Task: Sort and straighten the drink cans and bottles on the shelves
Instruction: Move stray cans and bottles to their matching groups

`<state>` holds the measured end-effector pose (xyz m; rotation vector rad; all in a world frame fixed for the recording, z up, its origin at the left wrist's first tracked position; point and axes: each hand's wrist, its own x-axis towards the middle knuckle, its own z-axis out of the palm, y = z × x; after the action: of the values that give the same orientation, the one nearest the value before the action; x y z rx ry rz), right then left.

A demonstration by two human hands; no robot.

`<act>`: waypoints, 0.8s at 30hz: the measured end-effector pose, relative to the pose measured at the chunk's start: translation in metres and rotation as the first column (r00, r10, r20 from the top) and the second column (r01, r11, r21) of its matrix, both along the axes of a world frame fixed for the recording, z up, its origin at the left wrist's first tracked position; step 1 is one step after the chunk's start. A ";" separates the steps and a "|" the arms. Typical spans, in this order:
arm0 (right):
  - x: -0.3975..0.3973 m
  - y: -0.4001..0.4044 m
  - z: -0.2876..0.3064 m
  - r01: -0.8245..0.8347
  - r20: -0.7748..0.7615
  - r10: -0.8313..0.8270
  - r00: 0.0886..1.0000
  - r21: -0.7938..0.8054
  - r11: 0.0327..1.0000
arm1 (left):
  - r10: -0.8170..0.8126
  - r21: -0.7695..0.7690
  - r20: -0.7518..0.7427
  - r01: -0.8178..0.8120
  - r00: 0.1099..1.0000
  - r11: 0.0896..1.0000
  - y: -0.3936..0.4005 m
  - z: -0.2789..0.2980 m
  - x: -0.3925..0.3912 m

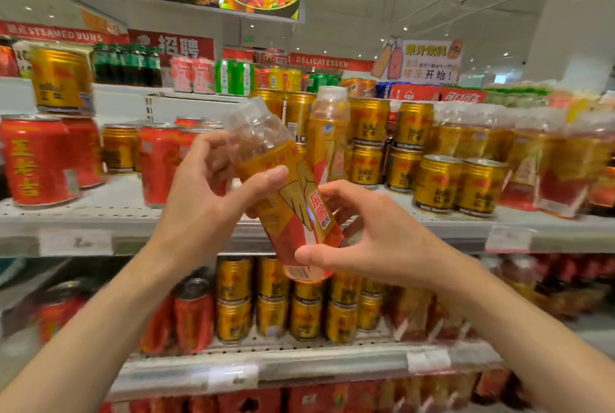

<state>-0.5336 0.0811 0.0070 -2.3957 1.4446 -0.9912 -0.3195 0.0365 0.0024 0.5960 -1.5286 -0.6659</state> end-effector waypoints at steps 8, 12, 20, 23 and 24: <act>-0.147 0.024 0.004 0.075 -0.022 -0.075 0.997 -0.007 0.997 | -0.014 0.007 -0.009 0.014 1.000 1.000 0.017 0.009 -0.157; -0.190 0.031 0.005 0.125 -0.013 -0.126 0.992 -0.040 0.991 | 0.000 -0.023 0.051 0.001 0.999 1.000 0.015 0.021 -0.210; -0.245 0.034 0.011 0.330 0.052 -0.326 0.944 -0.082 0.940 | -0.071 -0.062 0.309 0.094 0.948 0.994 -0.008 0.042 -0.276; -0.268 0.031 0.011 0.404 0.089 -0.397 0.914 -0.088 0.911 | -0.011 -0.117 0.427 0.067 0.904 0.991 -0.020 0.045 -0.285; -0.276 0.029 0.011 0.428 0.121 -0.417 0.901 -0.081 0.900 | 0.046 -0.156 0.457 0.029 0.888 0.987 -0.026 0.044 -0.285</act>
<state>-0.8094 0.1105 0.0184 -2.0988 1.9694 -1.2890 -0.6049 0.0109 0.0464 0.6686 -2.0003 -0.4022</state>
